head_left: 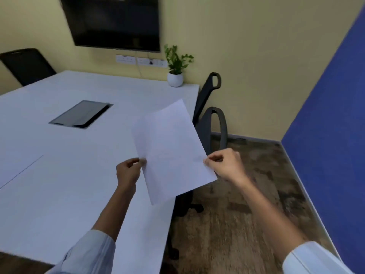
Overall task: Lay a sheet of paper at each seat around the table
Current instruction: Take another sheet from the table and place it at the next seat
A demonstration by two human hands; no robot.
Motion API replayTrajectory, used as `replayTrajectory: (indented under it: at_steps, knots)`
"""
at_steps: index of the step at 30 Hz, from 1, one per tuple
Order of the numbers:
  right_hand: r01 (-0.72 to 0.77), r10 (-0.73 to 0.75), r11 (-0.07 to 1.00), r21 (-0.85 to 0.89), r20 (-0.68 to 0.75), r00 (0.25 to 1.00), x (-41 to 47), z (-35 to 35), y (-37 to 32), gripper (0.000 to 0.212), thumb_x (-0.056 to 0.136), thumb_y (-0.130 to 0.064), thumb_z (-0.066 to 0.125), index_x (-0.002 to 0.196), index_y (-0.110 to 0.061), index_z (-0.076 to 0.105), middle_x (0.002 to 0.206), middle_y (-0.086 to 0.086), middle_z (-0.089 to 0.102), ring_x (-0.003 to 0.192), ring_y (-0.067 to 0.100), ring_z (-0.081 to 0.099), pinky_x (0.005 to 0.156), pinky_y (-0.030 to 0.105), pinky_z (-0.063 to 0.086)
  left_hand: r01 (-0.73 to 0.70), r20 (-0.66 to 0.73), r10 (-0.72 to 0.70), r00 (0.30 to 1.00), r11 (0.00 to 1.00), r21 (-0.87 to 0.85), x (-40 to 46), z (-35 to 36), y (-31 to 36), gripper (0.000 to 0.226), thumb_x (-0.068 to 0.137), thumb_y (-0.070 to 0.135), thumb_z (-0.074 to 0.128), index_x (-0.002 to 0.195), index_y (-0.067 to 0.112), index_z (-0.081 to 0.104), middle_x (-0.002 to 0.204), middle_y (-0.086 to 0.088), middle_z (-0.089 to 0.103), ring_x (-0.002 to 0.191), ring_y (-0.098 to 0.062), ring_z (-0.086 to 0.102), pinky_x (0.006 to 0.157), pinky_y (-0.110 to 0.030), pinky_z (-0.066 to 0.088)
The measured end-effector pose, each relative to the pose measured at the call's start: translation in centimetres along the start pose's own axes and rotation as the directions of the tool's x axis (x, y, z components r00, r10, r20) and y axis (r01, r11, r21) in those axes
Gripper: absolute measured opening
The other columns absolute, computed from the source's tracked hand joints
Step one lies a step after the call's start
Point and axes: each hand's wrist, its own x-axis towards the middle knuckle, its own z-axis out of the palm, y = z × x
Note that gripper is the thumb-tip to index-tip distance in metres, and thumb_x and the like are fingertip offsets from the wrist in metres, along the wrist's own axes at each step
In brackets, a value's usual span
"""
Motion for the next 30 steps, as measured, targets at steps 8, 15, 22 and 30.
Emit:
replayTrajectory:
  at_steps: [8, 15, 22, 30]
  knots:
    - [0.236, -0.211, 0.969, -0.068, 0.262, 0.942, 15.8, 0.4, -2.1, 0.016, 0.082, -0.04, 0.075, 0.085, -0.025, 0.081, 0.078, -0.011, 0.073, 0.071, 0.001, 0.064, 0.056, 0.013, 0.044, 0.044, -0.397, -0.017, 0.918, 0.997, 0.06, 5.0, 5.1, 2.8, 0.019, 0.074, 0.032, 0.075, 0.09, 0.023, 0.076, 0.118, -0.01, 0.067, 0.107, -0.03, 0.06, 0.096, -0.038, 0.048]
    - [0.328, -0.257, 0.943, -0.053, 0.508, 0.822, 31.7, 6.1, -5.1, 0.017, 0.08, -0.033, 0.079, 0.09, -0.019, 0.082, 0.083, -0.008, 0.069, 0.079, 0.008, 0.062, 0.075, 0.026, 0.053, 0.092, -0.607, -0.046, 0.794, 0.995, 0.045, 11.8, 9.2, 3.6, 0.021, 0.077, 0.035, 0.073, 0.092, 0.02, 0.074, 0.121, -0.013, 0.061, 0.113, -0.034, 0.053, 0.089, -0.038, 0.043]
    - [0.185, -0.11, 0.982, -0.029, 0.714, 0.691, 41.2, 14.3, -4.4, 0.027, 0.078, -0.022, 0.083, 0.098, -0.006, 0.079, 0.105, 0.011, 0.075, 0.086, 0.022, 0.066, 0.062, 0.027, 0.051, 0.256, -0.794, -0.017, 0.608, 0.951, 0.176, 16.6, 12.0, 1.2, 0.01, 0.081, 0.028, 0.071, 0.077, 0.019, 0.072, 0.111, -0.009, 0.058, 0.118, -0.037, 0.04, 0.087, -0.04, 0.038]
    - [0.328, -0.04, 0.934, -0.143, 0.868, 0.494, 47.7, 25.6, -1.0, 0.03, 0.08, -0.027, 0.077, 0.101, -0.005, 0.079, 0.111, 0.012, 0.072, 0.102, 0.025, 0.067, 0.076, 0.035, 0.053, 0.494, -0.859, -0.018, 0.512, 0.824, 0.277, 22.1, 14.6, -8.2, 0.016, 0.086, 0.022, 0.07, 0.093, 0.01, 0.076, 0.159, -0.013, 0.028, 0.153, -0.027, 0.001, 0.118, -0.054, 0.002]
